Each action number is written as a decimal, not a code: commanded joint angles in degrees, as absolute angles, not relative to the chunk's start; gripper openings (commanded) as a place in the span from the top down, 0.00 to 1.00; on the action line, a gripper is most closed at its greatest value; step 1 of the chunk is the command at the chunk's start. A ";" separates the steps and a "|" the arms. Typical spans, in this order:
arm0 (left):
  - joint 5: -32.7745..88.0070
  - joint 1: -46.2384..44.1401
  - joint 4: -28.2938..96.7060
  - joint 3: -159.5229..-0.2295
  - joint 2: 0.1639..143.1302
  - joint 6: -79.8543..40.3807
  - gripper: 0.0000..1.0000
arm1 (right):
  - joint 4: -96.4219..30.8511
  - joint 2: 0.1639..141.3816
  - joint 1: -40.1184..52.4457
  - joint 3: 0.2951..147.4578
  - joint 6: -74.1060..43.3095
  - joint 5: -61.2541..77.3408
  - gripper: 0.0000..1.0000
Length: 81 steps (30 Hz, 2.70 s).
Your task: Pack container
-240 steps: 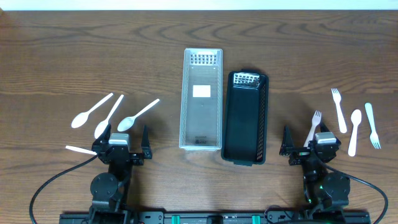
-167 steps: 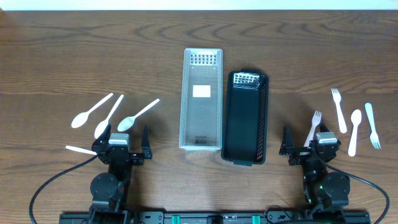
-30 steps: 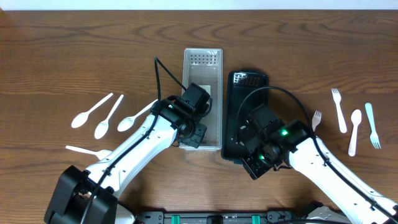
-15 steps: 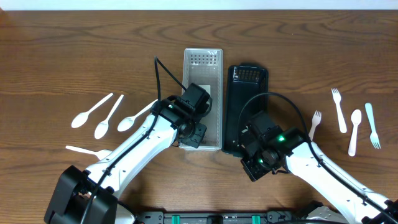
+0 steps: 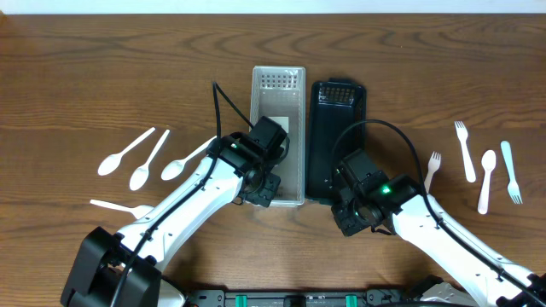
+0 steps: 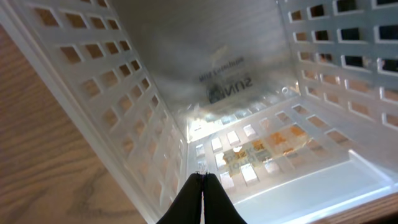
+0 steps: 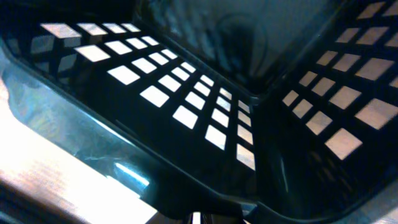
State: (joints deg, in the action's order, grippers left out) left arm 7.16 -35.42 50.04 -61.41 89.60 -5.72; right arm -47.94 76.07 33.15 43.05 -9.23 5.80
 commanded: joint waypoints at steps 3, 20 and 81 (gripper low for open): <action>7.14 -35.62 51.11 -61.28 90.24 -4.99 0.94 | -46.65 76.31 33.56 43.16 -10.76 1.63 0.92; 7.84 -35.59 50.41 -61.32 90.21 -4.95 0.94 | -43.51 76.31 33.63 43.16 -13.23 -0.05 0.92; -10.98 -14.79 57.67 -68.47 81.97 -14.02 0.94 | -22.20 100.73 9.67 62.11 -7.79 12.60 0.80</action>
State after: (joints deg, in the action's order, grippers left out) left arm -11.05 -15.09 57.65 -68.73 81.71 -13.54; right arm -21.58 100.73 9.87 62.08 -6.39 15.27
